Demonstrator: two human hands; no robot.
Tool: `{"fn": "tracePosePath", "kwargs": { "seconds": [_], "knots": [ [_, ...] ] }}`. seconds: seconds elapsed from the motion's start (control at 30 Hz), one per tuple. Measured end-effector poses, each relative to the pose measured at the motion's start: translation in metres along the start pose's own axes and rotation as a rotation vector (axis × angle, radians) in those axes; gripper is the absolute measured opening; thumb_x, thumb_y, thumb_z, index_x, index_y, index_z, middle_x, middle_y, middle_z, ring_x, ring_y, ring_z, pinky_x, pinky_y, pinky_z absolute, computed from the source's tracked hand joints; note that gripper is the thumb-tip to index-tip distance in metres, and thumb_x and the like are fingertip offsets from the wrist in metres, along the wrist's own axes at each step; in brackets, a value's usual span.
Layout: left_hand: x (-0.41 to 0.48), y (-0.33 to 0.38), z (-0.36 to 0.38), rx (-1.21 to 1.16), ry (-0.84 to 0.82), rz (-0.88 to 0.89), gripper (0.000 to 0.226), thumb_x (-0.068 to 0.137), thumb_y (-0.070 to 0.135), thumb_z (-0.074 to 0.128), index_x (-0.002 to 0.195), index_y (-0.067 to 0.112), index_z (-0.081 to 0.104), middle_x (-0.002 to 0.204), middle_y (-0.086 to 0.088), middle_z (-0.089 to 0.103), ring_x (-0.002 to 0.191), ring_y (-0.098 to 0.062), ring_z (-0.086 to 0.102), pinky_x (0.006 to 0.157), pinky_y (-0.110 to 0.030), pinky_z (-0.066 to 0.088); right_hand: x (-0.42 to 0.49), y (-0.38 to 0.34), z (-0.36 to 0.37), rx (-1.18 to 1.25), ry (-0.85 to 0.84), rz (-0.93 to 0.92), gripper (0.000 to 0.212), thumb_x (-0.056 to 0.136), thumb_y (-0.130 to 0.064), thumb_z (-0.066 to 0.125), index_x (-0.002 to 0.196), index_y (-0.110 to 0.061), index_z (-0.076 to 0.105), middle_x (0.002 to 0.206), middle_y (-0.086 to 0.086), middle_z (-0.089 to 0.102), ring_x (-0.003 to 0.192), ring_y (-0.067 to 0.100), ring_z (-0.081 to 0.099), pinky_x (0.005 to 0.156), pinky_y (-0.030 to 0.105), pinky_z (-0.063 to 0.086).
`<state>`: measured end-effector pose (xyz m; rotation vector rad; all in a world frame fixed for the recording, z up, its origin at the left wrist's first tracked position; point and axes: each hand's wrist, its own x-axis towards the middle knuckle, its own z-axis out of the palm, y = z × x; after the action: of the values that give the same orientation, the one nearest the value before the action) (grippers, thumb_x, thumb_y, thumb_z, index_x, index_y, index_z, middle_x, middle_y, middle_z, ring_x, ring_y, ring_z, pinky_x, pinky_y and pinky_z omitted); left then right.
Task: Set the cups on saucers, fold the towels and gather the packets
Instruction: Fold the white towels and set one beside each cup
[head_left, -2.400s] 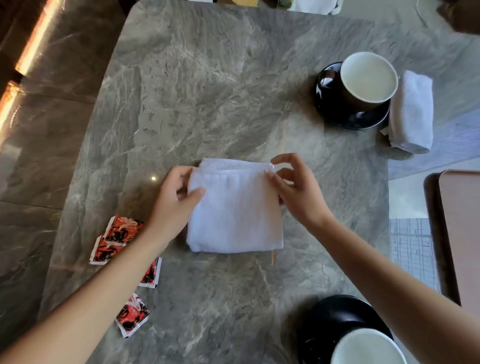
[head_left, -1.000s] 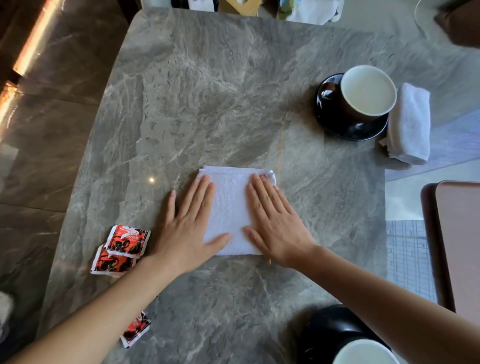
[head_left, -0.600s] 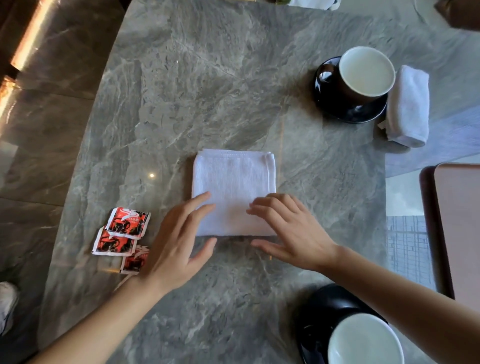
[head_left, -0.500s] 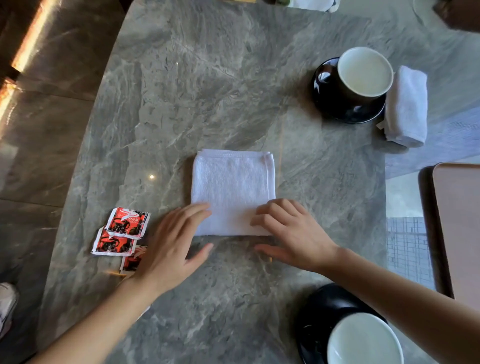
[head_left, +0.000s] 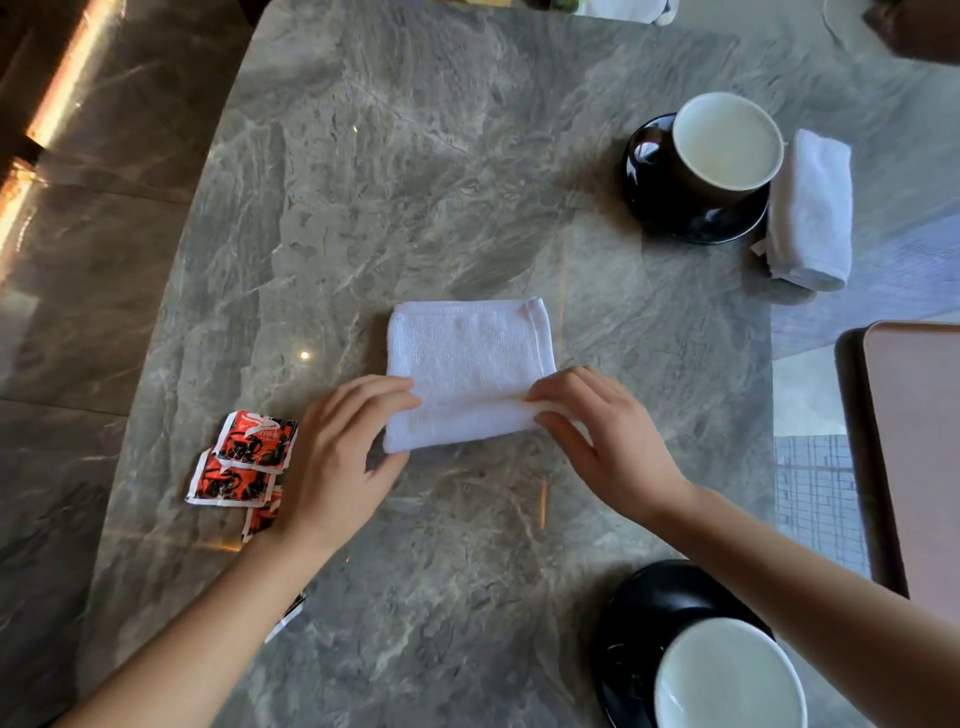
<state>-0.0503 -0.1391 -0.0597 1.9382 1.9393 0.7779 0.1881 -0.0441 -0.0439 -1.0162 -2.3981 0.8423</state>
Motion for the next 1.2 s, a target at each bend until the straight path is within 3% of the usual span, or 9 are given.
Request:
{"fn": "tracePosePath", "kwargs": {
  "seconds": [0.07,0.2,0.3,0.43,0.63,0.77,1.0,1.1,1.2],
  "knots": [
    [-0.003,0.006,-0.005,-0.027,0.001,-0.029,0.029,0.072,0.013,0.056,0.099,0.013,0.066,0.107,0.001,0.069,0.103,-0.013,0.059,0.086,-0.029,0.044,-0.006,-0.002,-0.005,0.034,0.005,0.008,0.014,0.093,-0.025,0.05,0.105,-0.019,0.055,0.093,-0.002,0.062,0.084,0.017,0.058,0.073,0.033,0.049],
    [-0.018,0.023,-0.01,-0.134,-0.063,-0.154,0.025,0.075,0.013,0.059,0.098,0.014,0.067,0.084,0.013,0.065,0.075,0.003,0.053,0.071,-0.002,0.037,-0.02,0.0,-0.01,0.023,-0.104,-0.004,0.039,0.087,-0.046,0.057,0.117,-0.023,0.049,0.111,-0.012,0.057,0.101,0.004,0.054,0.085,0.019,0.043],
    [-0.028,0.032,-0.012,-0.208,-0.089,-0.27,0.019,0.08,0.03,0.053,0.097,0.027,0.06,0.071,0.026,0.058,0.06,0.003,0.052,0.054,-0.01,0.039,-0.023,0.002,-0.013,0.103,-0.115,0.109,0.044,0.081,-0.047,0.064,0.119,-0.031,0.047,0.106,-0.02,0.061,0.101,-0.001,0.058,0.087,0.02,0.045],
    [-0.037,0.049,-0.004,-0.495,-0.1,-0.427,0.015,0.08,0.035,0.051,0.086,0.025,0.061,0.074,0.015,0.063,0.07,0.0,0.058,0.061,-0.024,0.045,-0.009,-0.003,-0.014,0.414,0.1,0.284,0.038,0.079,-0.022,0.074,0.11,-0.032,0.052,0.104,-0.017,0.063,0.095,0.005,0.064,0.087,0.016,0.046],
    [-0.037,0.073,0.009,-0.909,-0.151,-0.655,0.02,0.069,0.039,0.06,0.082,0.023,0.063,0.076,0.01,0.068,0.07,0.001,0.058,0.062,-0.014,0.045,0.032,-0.007,-0.004,0.36,0.067,0.322,0.022,0.088,-0.024,0.063,0.108,-0.03,0.055,0.085,-0.024,0.059,0.084,0.001,0.058,0.077,0.019,0.046],
    [-0.032,0.07,0.014,-0.936,-0.107,-0.779,0.028,0.074,0.04,0.06,0.095,0.021,0.064,0.085,0.019,0.072,0.075,0.003,0.065,0.06,-0.012,0.049,0.051,-0.002,0.009,0.241,0.026,0.346,0.018,0.093,-0.03,0.051,0.11,-0.026,0.056,0.1,-0.019,0.062,0.097,0.007,0.061,0.083,0.037,0.05],
    [-0.018,0.051,0.012,-0.814,-0.09,-0.858,0.016,0.086,0.029,0.056,0.08,0.016,0.064,0.055,0.005,0.059,0.048,-0.001,0.048,0.045,-0.009,0.035,0.064,0.004,0.026,0.071,0.015,0.406,0.018,0.095,-0.028,0.044,0.108,-0.027,0.056,0.107,-0.011,0.063,0.092,0.007,0.056,0.071,0.03,0.042],
    [-0.014,0.039,0.009,-0.752,-0.187,-0.866,0.025,0.085,0.035,0.056,0.073,0.013,0.06,0.054,0.002,0.05,0.046,-0.002,0.043,0.047,-0.017,0.034,0.062,0.008,0.033,-0.034,0.048,0.358,0.016,0.095,-0.029,0.044,0.105,-0.027,0.057,0.105,-0.008,0.056,0.088,0.012,0.055,0.072,0.029,0.039],
    [-0.01,0.028,0.004,-0.52,-0.295,-0.756,0.04,0.078,0.049,0.051,0.068,0.01,0.051,0.052,0.004,0.04,0.05,-0.01,0.036,0.054,-0.031,0.028,0.061,0.014,0.039,-0.222,0.064,0.296,0.019,0.094,-0.031,0.044,0.102,-0.026,0.06,0.114,-0.003,0.053,0.101,0.017,0.048,0.09,0.036,0.035]
  ]
}}
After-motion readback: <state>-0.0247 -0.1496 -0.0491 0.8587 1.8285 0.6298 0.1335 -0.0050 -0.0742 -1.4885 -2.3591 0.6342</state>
